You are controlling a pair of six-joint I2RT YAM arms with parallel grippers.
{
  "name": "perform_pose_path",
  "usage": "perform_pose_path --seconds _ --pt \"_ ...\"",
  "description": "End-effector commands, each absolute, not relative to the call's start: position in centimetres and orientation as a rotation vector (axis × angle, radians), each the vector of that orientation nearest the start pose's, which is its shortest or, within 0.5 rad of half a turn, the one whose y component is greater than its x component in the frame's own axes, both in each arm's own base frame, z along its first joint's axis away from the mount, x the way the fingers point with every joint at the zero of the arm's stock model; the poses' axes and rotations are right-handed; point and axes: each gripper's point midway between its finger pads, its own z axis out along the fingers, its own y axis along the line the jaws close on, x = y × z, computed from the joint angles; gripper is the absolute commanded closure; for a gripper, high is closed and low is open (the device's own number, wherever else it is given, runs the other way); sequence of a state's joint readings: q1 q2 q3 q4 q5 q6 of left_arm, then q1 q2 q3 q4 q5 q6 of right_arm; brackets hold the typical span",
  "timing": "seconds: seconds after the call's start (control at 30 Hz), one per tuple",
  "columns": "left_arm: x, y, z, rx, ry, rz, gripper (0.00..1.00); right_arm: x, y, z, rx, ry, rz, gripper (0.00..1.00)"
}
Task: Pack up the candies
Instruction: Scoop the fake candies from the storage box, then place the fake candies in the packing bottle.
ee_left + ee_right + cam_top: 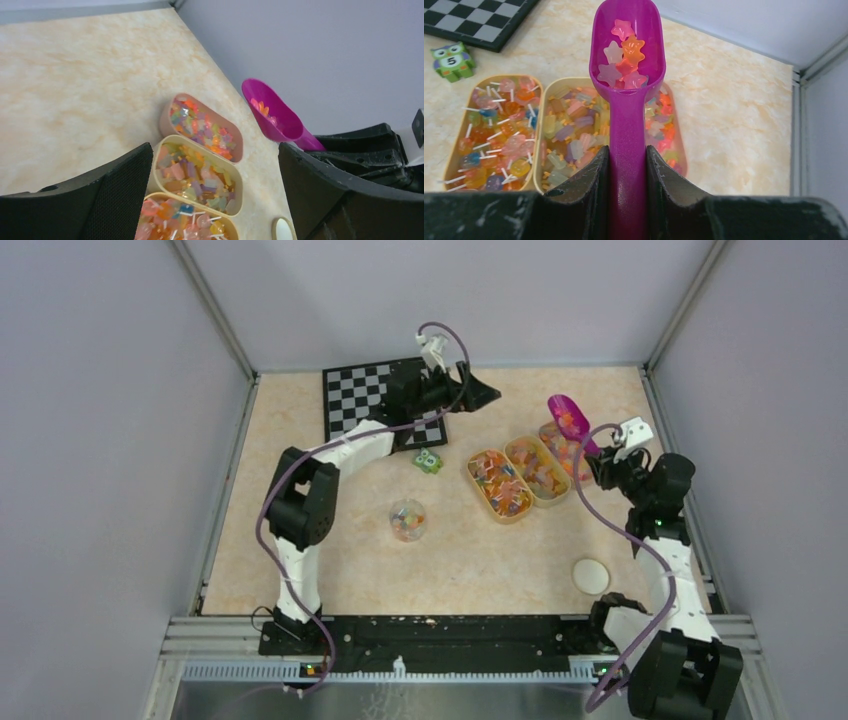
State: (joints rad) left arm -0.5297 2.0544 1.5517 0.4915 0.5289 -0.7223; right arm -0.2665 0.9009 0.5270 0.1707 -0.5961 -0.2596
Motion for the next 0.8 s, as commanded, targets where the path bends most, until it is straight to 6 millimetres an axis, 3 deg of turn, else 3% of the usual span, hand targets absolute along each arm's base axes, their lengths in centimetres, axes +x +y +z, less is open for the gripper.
perform_pose_path --seconds 0.0,0.17,0.27,0.4,0.57,0.77 --pt "46.1 -34.3 30.3 0.313 1.649 -1.214 0.01 33.7 2.9 23.0 -0.523 1.613 0.142 1.00" --pt "46.2 -27.6 32.8 0.256 1.680 -1.045 0.01 33.6 5.0 23.2 -0.533 1.634 0.195 1.00" --pt "44.9 -24.4 34.0 0.244 1.676 -0.937 0.01 32.9 6.9 23.0 -0.567 1.642 0.221 1.00" --pt "42.5 -21.5 35.2 0.245 1.668 -0.805 0.01 31.7 10.6 22.9 -0.674 1.626 0.261 1.00" --pt "39.1 -17.9 34.7 0.242 1.692 -0.631 0.01 30.9 13.1 23.6 -0.700 1.614 0.327 1.00" --pt "34.1 -12.3 35.0 0.130 1.560 -0.421 0.01 29.1 15.8 23.9 -0.766 1.574 0.383 1.00"
